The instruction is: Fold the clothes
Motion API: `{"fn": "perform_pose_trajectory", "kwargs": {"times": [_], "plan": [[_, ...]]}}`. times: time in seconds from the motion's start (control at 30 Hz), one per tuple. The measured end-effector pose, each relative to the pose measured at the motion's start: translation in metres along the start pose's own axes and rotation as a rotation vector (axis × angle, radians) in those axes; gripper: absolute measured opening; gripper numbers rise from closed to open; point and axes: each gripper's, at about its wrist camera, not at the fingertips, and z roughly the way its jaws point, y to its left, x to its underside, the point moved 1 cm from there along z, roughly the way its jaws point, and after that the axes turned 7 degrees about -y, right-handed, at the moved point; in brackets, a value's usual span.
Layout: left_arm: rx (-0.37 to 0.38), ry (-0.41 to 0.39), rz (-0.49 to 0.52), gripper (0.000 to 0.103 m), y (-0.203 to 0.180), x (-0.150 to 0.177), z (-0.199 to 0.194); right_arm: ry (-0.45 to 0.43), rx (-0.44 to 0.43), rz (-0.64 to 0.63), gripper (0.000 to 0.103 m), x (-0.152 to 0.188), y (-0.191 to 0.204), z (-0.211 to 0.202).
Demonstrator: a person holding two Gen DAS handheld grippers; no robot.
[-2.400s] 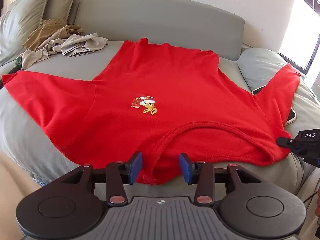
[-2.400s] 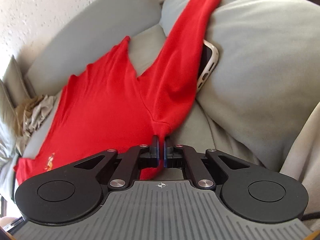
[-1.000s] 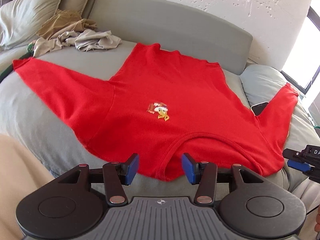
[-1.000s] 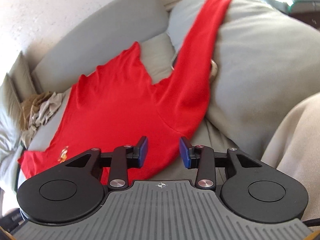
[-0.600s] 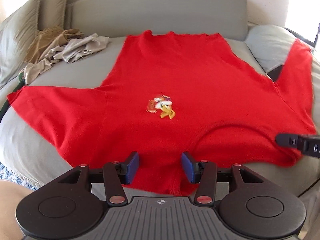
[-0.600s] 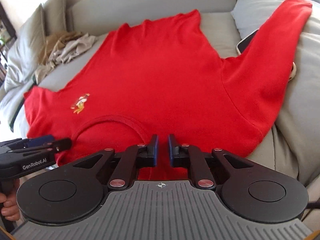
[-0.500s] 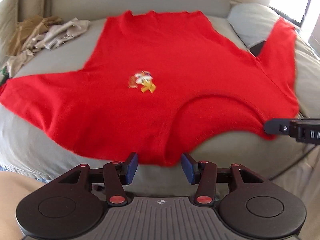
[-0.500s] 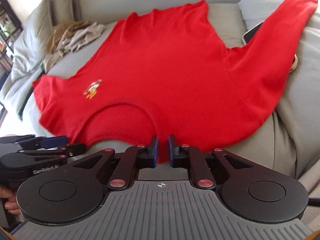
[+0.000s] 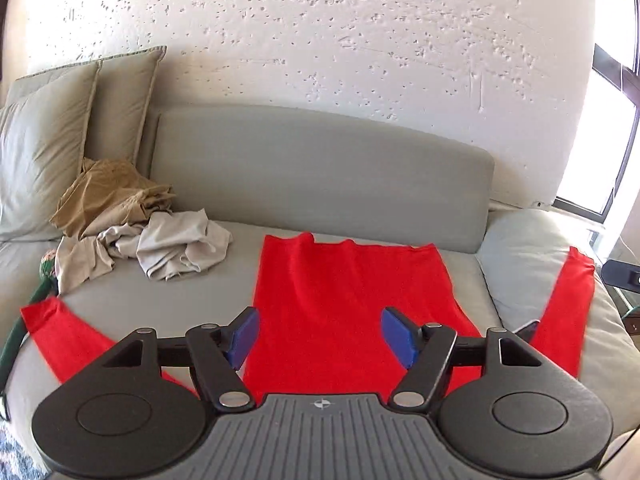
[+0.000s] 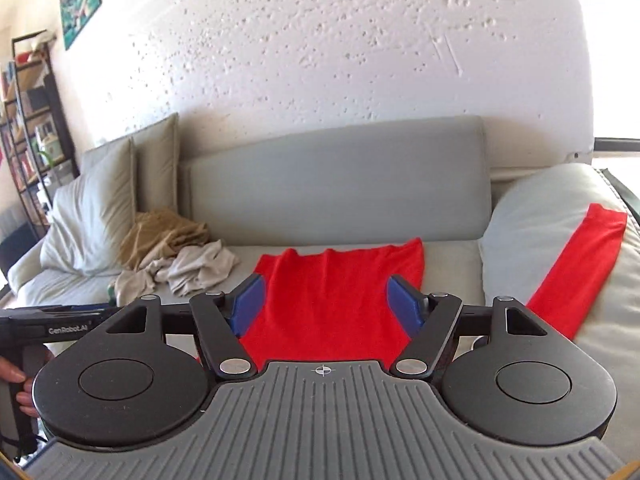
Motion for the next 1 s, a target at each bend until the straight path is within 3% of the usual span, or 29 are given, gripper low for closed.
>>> {"fn": "perform_pose_trajectory", "kwargs": {"times": [0.17,0.33,0.47,0.57,0.67,0.73,0.8,0.87,0.9,0.93,0.97,1.0], "plan": [[-0.052,0.067,-0.039,0.068,0.030,-0.018,0.080,0.052,0.022,0.070,0.074,-0.007,-0.030,0.070],[-0.074,0.122,-0.120,0.064,0.062,-0.017,0.182,0.129,0.073,0.114,0.074,0.005,-0.079,0.173],[-0.095,0.182,-0.179,0.058,0.081,-0.008,0.271,0.186,0.092,0.289,0.056,0.022,-0.140,0.255],[-0.103,0.178,-0.224,0.057,0.095,0.000,0.317,0.209,0.134,0.430,0.054,0.039,-0.185,0.308],[-0.084,0.190,-0.182,0.057,0.093,0.006,0.350,0.226,0.179,0.501,0.054,0.056,-0.214,0.351],[-0.076,0.186,-0.123,0.057,0.087,0.008,0.366,0.247,0.155,0.563,0.054,0.067,-0.228,0.374],[-0.069,0.159,-0.073,0.055,0.079,0.006,0.376,0.185,0.119,0.590,0.054,0.068,-0.231,0.385],[-0.054,0.147,-0.057,0.042,0.074,0.001,0.386,0.168,0.083,0.525,0.051,0.064,-0.224,0.396],[-0.056,0.142,-0.050,0.025,0.072,-0.001,0.388,0.167,0.074,0.468,0.048,0.062,-0.218,0.402],[-0.058,0.136,-0.042,0.002,0.070,-0.002,0.390,0.174,0.075,0.407,0.037,0.061,-0.211,0.407],[-0.070,0.123,-0.036,0.002,0.070,-0.004,0.389,0.178,0.089,0.353,0.011,0.061,-0.205,0.412],[-0.082,0.109,-0.030,0.002,0.069,-0.006,0.387,0.170,0.107,0.317,0.007,0.061,-0.200,0.413]]}}
